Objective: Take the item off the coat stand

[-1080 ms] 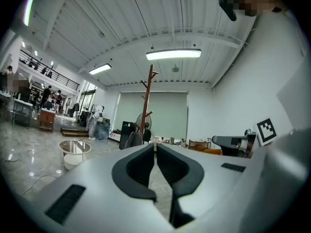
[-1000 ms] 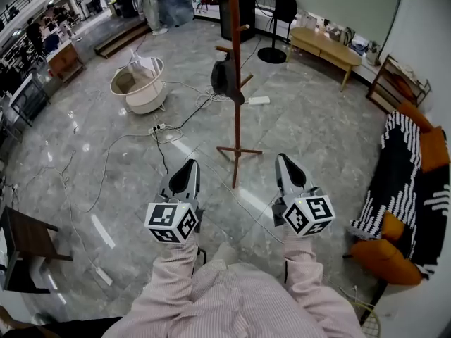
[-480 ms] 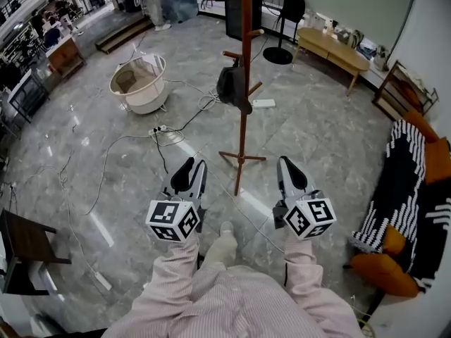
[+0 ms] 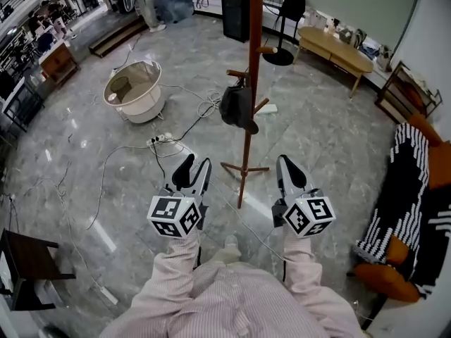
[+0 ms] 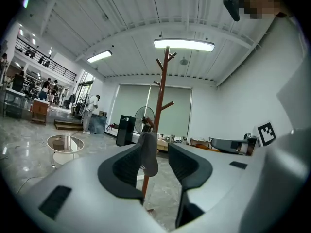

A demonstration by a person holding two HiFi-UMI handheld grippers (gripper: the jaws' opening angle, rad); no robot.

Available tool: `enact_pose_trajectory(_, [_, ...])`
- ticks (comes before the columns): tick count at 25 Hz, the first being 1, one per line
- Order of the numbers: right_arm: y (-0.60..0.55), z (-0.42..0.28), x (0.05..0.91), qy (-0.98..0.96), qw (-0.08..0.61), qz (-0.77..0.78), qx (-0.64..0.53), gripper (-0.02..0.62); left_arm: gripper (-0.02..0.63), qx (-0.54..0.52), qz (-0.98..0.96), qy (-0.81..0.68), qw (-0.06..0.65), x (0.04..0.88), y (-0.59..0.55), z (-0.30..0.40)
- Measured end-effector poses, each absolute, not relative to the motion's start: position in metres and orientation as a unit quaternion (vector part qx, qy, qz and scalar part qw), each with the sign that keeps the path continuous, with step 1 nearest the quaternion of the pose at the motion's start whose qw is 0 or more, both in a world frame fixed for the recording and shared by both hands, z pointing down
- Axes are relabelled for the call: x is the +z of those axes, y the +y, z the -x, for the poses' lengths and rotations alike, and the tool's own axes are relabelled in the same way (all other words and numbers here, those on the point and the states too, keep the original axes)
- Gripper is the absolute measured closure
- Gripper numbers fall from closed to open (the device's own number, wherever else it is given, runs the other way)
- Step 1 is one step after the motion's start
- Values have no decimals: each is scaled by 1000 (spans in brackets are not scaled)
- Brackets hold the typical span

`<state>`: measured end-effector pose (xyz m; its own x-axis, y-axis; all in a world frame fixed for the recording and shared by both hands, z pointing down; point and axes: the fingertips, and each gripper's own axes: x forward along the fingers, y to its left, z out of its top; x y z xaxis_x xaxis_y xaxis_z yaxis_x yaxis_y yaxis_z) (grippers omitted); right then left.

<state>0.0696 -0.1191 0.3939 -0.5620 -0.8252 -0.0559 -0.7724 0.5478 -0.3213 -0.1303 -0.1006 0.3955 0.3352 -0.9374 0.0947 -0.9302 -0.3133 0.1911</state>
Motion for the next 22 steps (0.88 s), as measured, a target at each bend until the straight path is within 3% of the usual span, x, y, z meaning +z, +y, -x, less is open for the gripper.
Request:
enact_pose_trajectory(18, [-216, -47, 394, 863, 96, 482, -116, 591, 434, 3, -845, -523, 112, 401, -237, 136])
enact_pose_trajectory(22, [-222, -48, 395, 862, 95, 483, -119, 591, 405, 10, -850, -513, 118, 405, -254, 131])
